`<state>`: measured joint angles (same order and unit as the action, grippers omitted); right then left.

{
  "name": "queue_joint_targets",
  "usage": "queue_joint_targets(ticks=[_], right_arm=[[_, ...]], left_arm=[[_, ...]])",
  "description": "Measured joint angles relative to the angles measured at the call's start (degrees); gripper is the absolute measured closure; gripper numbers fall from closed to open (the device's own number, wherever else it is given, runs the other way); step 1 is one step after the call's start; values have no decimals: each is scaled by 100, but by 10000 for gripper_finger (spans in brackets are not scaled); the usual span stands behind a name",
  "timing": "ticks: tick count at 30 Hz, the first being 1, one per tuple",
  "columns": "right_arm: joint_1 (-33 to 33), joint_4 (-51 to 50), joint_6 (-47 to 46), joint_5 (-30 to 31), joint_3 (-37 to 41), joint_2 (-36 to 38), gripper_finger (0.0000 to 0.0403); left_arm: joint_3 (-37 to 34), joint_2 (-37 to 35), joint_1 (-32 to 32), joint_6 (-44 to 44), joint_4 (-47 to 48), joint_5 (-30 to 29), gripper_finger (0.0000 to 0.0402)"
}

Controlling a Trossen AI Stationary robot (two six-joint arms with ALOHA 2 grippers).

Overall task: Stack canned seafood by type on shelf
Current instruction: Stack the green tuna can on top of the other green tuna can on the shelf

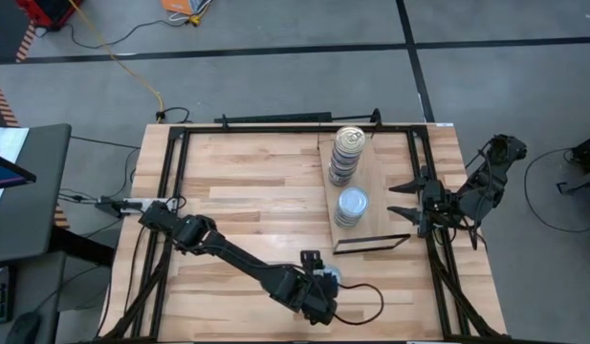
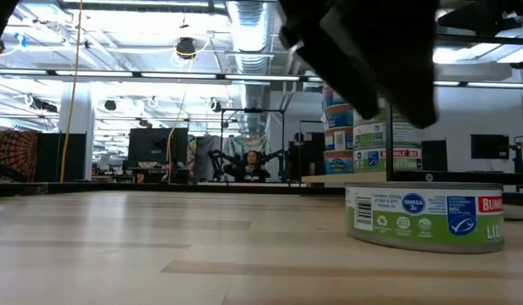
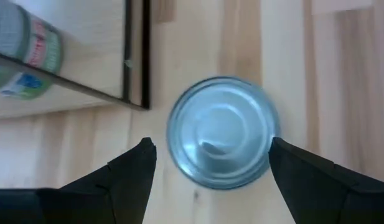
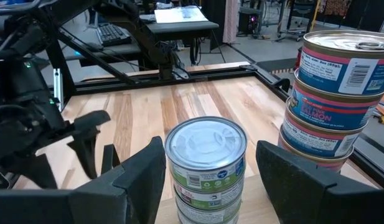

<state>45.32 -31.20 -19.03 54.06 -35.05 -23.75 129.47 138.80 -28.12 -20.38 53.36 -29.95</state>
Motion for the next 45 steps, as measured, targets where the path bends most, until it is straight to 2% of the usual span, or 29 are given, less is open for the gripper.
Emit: queue_joint_targets(ticks=[8, 17, 21, 24, 31, 45], right_arm=[[-2, 13, 0, 0, -2, -106, 126], [-2, 18, 0, 0, -2, -138, 126], [-1, 20, 0, 0, -2, -138, 126], [0, 20, 0, 0, -2, -138, 126], [-2, 48, 0, 0, -2, -138, 126], [-1, 46, 0, 0, -2, -138, 126]], left_arm=[[-142, 0, 272, -711, 1013, -134, 114], [-136, 0, 428, -491, 621, 146, 159], [-144, 0, 424, -378, 630, 201, 162], [-413, -9, 424, -408, 432, 280, 162], [-656, -31, 435, -735, 755, 216, 162], [-666, 13, 664, -1478, 2910, -810, 162]])
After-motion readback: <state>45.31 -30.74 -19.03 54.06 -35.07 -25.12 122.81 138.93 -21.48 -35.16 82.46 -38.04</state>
